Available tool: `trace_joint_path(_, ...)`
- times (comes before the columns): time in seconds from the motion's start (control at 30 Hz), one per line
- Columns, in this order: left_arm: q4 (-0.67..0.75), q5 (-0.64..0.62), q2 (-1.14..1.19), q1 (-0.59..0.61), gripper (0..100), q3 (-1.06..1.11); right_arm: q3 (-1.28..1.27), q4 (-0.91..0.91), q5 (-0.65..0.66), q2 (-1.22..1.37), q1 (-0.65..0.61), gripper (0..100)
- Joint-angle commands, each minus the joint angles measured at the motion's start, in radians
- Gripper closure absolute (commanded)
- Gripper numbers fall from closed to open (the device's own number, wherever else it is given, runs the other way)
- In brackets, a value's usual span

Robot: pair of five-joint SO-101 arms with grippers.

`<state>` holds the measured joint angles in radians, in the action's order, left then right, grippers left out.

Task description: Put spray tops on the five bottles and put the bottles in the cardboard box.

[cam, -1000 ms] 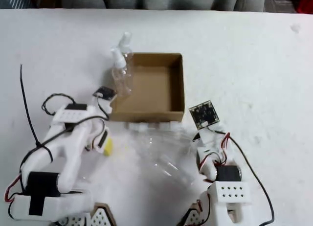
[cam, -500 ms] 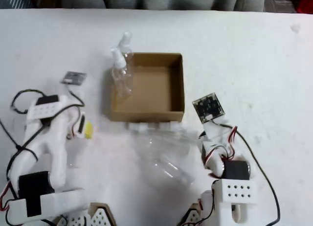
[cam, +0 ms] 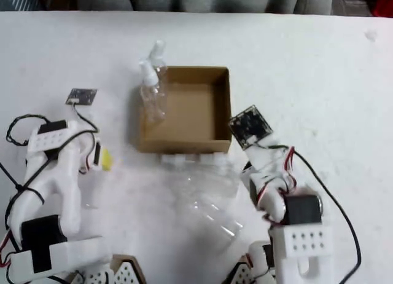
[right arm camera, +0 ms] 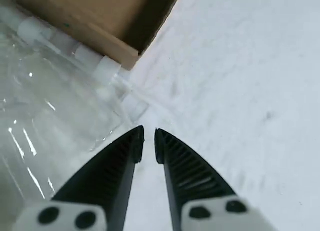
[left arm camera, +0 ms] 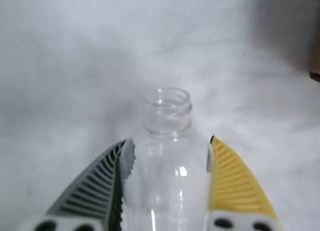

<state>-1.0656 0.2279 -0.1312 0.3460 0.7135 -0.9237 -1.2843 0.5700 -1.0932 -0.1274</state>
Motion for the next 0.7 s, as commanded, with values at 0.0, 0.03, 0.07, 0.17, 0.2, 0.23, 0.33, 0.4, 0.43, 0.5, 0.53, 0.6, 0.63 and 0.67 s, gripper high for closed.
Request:
trace_joint_path(0.0, 0.029, -0.008, -0.007, 0.024, 98, -0.041, 0.103, -0.027, 0.097, 0.217, -0.007, 97.7)
trace_joint_path(0.03, 0.032, -0.008, -0.007, 0.024, 98, -0.041, 0.126, -0.027, 0.11, 0.288, -0.002, 97.6)
trace_joint_path(0.07, 0.032, -0.008, -0.007, 0.024, 98, -0.041, 0.153, -0.027, 0.127, 0.355, 0.004, 97.6)
trace_joint_path(0.17, 0.032, -0.006, -0.007, 0.024, 98, -0.041, 0.241, -0.036, 0.218, 0.545, 0.013, 94.3)
trace_joint_path(0.2, 0.032, -0.006, -0.007, 0.024, 98, -0.04, 0.264, -0.044, 0.247, 0.598, 0.015, 91.3)
trace_joint_path(0.23, 0.032, -0.006, -0.007, 0.024, 98, -0.04, 0.285, -0.053, 0.276, 0.65, 0.015, 88.2)
trace_joint_path(0.33, 0.032, -0.005, -0.007, 0.024, 98, -0.04, 0.319, -0.05, 0.39, 0.762, 0.013, 83.7)
trace_joint_path(0.4, 0.032, -0.005, -0.007, 0.022, 98, -0.038, 0.325, -0.045, 0.466, 0.814, 0.013, 83.7)
trace_joint_path(0.43, 0.032, -0.005, -0.007, 0.022, 98, -0.038, 0.324, -0.036, 0.493, 0.832, 0.013, 83.7)
trace_joint_path(0.5, 0.032, -0.005, -0.007, 0.021, 98, -0.038, 0.322, 0.001, 0.523, 0.855, 0.015, 83.3)
trace_joint_path(0.53, 0.032, -0.005, -0.007, 0.021, 98, -0.038, 0.321, 0.022, 0.528, 0.862, 0.019, 83.3)
trace_joint_path(0.6, 0.032, -0.005, -0.007, 0.019, 98, -0.038, 0.318, 0.053, 0.565, 0.877, 0.024, 83.2)
trace_joint_path(0.63, 0.032, -0.005, -0.007, 0.019, 98, -0.038, 0.318, 0.062, 0.589, 0.883, 0.025, 83.2)
trace_joint_path(0.67, 0.032, -0.005, -0.007, 0.019, 98, -0.038, 0.318, 0.065, 0.611, 0.889, 0.028, 83.2)
